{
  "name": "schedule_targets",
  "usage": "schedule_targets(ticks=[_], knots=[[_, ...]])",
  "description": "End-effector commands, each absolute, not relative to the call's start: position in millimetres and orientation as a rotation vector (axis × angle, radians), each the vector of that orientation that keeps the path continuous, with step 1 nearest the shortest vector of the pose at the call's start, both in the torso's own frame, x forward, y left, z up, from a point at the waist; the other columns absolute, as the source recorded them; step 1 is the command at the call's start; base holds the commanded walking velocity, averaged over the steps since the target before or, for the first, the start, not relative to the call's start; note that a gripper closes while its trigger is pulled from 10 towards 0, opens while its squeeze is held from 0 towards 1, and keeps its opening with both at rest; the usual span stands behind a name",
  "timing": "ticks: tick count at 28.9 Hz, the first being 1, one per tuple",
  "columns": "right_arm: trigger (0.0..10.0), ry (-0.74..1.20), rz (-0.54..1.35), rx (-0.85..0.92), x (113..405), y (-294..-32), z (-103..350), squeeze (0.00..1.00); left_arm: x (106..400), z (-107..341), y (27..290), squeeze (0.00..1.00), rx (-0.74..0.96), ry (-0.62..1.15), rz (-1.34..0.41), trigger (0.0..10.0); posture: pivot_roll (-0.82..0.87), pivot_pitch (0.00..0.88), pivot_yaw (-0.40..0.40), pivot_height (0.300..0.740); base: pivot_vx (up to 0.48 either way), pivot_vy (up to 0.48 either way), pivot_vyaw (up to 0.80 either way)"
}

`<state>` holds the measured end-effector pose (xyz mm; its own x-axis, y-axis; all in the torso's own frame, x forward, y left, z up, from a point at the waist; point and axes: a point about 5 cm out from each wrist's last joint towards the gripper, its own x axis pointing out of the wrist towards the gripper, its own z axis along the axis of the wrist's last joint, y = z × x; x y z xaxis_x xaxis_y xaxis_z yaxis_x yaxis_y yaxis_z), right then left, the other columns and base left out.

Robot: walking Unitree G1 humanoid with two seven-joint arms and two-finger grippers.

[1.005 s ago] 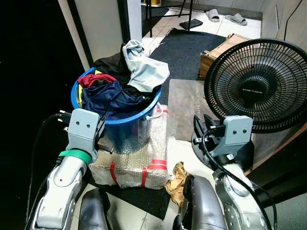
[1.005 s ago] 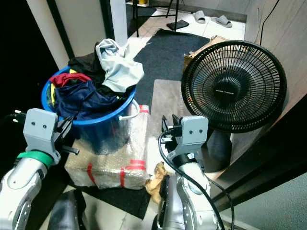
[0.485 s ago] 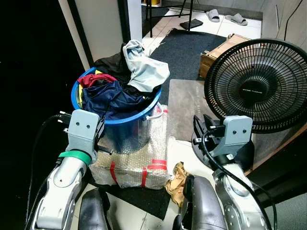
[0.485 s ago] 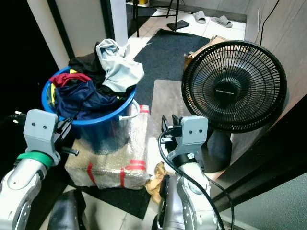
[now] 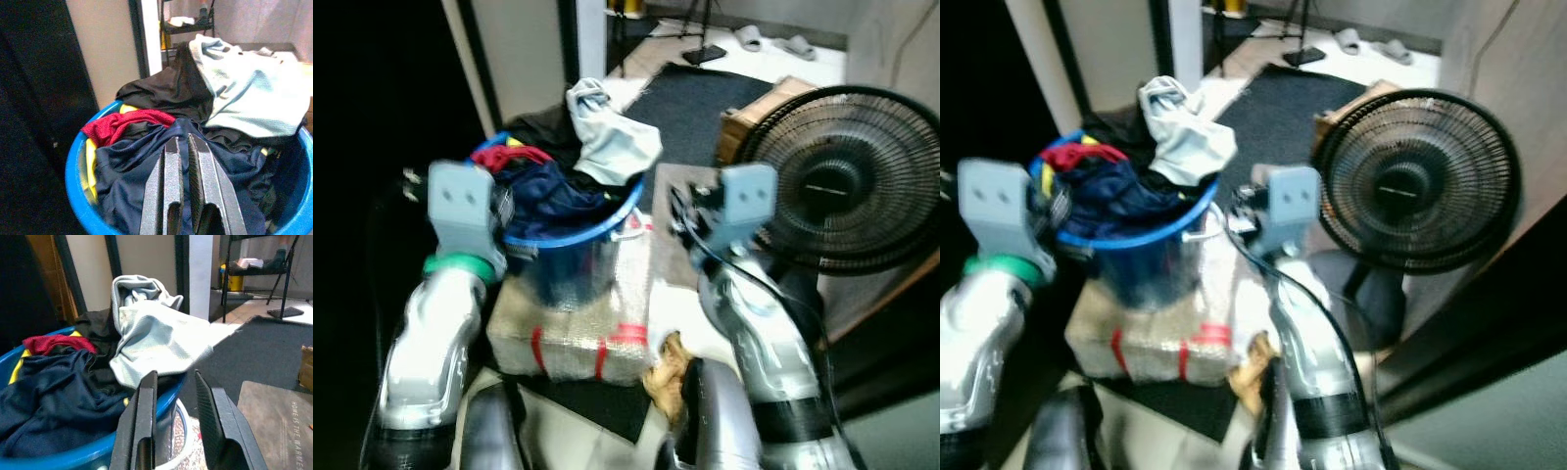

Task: Clothes washing

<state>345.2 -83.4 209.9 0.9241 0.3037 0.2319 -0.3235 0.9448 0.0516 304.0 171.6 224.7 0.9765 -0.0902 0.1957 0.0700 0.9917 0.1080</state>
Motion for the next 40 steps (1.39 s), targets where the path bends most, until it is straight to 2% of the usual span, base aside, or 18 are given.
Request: schedule_targets(ticks=[1,5,13,15,16,22,28,37,40], knots=[[10.0,-0.181,0.300,0.103,348,-89,198,0.00,305,216,175,0.00,0.097,-0.154,-0.067,10.0,0.04,0.119,0.015,0.321,0.000,0.000,0.00],[10.0,-0.183,0.274,0.064,374,-88,206,0.00,295,218,176,0.00,0.079,-0.152,-0.033,10.0,0.11,0.180,-0.020,0.321,0.000,0.000,0.00],[10.0,-0.217,0.334,0.047,388,-77,218,0.00,278,215,186,0.00,0.076,-0.116,0.036,10.0,0.17,0.236,-0.040,0.321,0.000,0.000,0.00],[10.0,-0.246,0.361,0.085,393,-71,228,0.03,272,212,190,0.00,0.091,-0.097,0.053,10.0,0.17,0.243,-0.042,0.321,0.000,0.000,0.00],[10.0,-0.264,0.382,0.118,394,-67,235,1.00,270,211,191,0.00,0.096,-0.089,0.059,10.0,0.18,0.248,-0.043,0.321,0.000,0.000,0.00],[10.0,-0.315,0.473,0.161,395,-47,253,1.00,266,209,190,0.00,0.103,-0.072,0.068,10.0,0.18,0.259,-0.047,0.321,0.000,0.000,0.00],[10.0,-0.273,0.506,0.153,398,-37,249,1.00,261,210,193,0.00,0.110,-0.061,0.087,10.0,0.21,0.272,-0.056,0.321,0.000,0.000,0.00],[10.0,-0.152,0.454,0.065,406,-42,237,1.00,251,209,198,0.00,0.125,-0.038,0.109,10.0,0.23,0.302,-0.056,0.321,0.000,0.000,0.00],[10.0,-0.003,0.338,-0.018,413,-60,221,1.00,248,208,198,0.00,0.131,-0.023,0.111,10.0,0.24,0.324,-0.051,0.321,0.000,0.000,0.00]])
